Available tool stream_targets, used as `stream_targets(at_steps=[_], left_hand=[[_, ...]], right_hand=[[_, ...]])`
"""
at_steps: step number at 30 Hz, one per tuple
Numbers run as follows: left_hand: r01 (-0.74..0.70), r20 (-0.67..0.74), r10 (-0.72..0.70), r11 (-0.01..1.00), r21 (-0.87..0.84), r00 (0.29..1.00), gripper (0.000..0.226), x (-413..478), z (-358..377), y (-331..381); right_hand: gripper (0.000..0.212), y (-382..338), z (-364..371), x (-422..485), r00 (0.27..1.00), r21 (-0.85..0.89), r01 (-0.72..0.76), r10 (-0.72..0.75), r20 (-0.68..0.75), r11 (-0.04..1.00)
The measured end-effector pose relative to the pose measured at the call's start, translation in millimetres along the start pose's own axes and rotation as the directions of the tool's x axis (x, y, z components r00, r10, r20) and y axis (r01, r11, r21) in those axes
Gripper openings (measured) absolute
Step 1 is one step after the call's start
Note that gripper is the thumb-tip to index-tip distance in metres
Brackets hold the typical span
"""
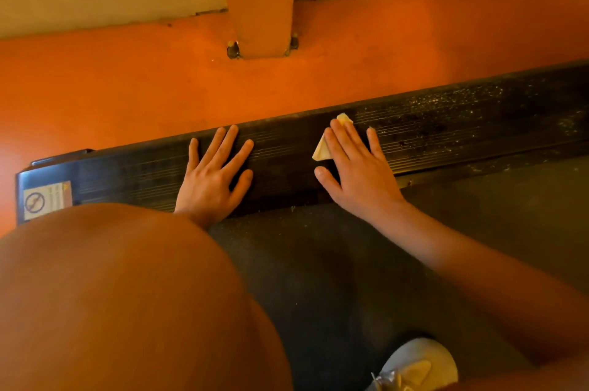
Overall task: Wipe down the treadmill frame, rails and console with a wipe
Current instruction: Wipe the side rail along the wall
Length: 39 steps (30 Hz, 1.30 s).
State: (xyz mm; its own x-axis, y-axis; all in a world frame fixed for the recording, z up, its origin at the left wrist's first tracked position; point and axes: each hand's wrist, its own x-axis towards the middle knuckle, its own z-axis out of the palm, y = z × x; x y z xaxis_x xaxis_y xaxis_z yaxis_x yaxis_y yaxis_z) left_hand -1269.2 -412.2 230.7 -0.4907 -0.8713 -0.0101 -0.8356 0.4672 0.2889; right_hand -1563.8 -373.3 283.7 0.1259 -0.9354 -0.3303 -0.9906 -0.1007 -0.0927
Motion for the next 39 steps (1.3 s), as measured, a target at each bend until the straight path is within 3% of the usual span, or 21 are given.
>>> stream_targets(at_steps=[3, 10, 16, 25, 34, 39], left_hand=[[0.008, 0.015, -0.008, 1.0, 0.006, 1.0, 0.058, -0.6, -0.3, -0.8], [0.003, 0.001, -0.003, 1.0, -0.003, 1.0, 0.057, 1.2, -0.3, 2.0], [0.004, 0.02, -0.004, 1.0, 0.011, 1.0, 0.059, 0.3, -0.6, -0.9], [0.002, 0.018, -0.003, 1.0, 0.009, 1.0, 0.058, 0.4, 0.1, -1.3], [0.009, 0.02, -0.009, 1.0, 0.01, 1.0, 0.059, 1.2, -0.4, 0.2], [0.014, 0.045, -0.015, 1.0, 0.018, 0.999, 0.059, 0.5, 0.0, -1.1]], right_hand=[[0.077, 7.6, -8.4, 19.7, 1.0, -0.027, -0.02, 0.02, -0.012, 0.999], [0.079, -8.8, 8.0, -35.6, 0.999, 0.012, -0.048, 0.048, 0.007, 0.999], [0.08, 3.1, -6.1, -10.3, 0.997, -0.015, 0.034, -0.033, 0.075, 0.999], [0.078, 12.6, 4.2, -20.7, 0.994, -0.084, 0.104, -0.102, 0.025, 0.991], [0.084, -2.7, 12.3, -55.3, 0.996, -0.02, 0.052, -0.05, 0.075, 0.998], [0.084, 13.3, -11.1, 4.6, 1.0, -0.047, 0.003, -0.001, 0.029, 0.999]])
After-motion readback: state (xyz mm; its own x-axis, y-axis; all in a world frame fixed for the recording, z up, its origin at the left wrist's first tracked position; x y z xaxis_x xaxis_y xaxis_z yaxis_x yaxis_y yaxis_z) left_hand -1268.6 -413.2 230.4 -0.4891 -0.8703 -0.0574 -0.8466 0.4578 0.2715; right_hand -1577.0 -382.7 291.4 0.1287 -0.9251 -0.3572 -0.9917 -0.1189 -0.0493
